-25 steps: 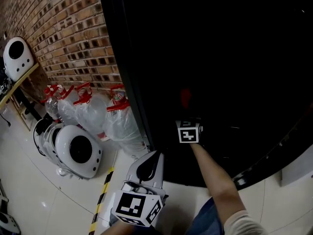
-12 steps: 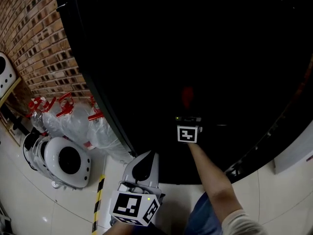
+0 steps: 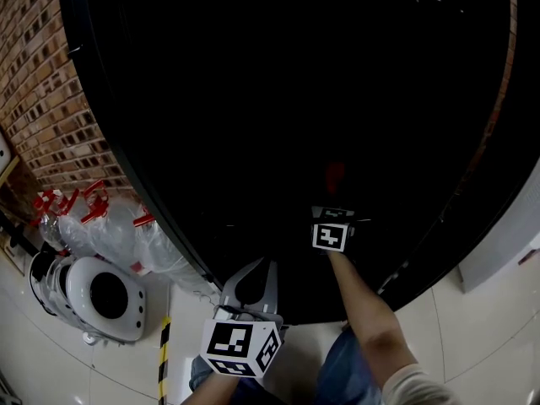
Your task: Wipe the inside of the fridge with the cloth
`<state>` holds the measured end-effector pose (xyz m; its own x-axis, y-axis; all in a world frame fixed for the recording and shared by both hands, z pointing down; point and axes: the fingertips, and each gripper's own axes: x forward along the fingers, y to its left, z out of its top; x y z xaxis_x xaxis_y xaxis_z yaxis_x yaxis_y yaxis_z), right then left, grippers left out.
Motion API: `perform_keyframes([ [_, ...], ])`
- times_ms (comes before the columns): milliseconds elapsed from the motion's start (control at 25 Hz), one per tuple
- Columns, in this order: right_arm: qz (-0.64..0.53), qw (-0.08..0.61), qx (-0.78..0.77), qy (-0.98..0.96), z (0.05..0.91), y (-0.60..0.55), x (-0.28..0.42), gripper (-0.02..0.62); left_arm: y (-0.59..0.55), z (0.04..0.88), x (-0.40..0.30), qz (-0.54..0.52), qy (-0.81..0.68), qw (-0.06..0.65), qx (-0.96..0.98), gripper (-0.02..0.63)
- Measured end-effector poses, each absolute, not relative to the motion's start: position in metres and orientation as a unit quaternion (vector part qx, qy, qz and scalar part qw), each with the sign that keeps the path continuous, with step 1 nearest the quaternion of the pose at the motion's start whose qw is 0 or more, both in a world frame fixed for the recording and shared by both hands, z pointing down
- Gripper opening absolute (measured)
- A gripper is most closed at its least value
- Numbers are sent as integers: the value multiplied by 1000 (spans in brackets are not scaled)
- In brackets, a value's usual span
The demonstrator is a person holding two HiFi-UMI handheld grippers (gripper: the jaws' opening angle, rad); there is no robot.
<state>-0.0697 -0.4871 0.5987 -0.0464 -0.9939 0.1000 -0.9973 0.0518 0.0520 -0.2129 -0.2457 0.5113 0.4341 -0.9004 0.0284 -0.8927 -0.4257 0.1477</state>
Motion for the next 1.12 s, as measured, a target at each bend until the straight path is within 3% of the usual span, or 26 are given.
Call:
perform_keyframes([
  [360,28,35,679,-733,585,-450,-83,66,-251,506,-206,-34,-524,70,848,9],
  [1120,24,27,662,-749,579,-263,-78,66,-253,519,-165,-26,-489,71,869,9],
])
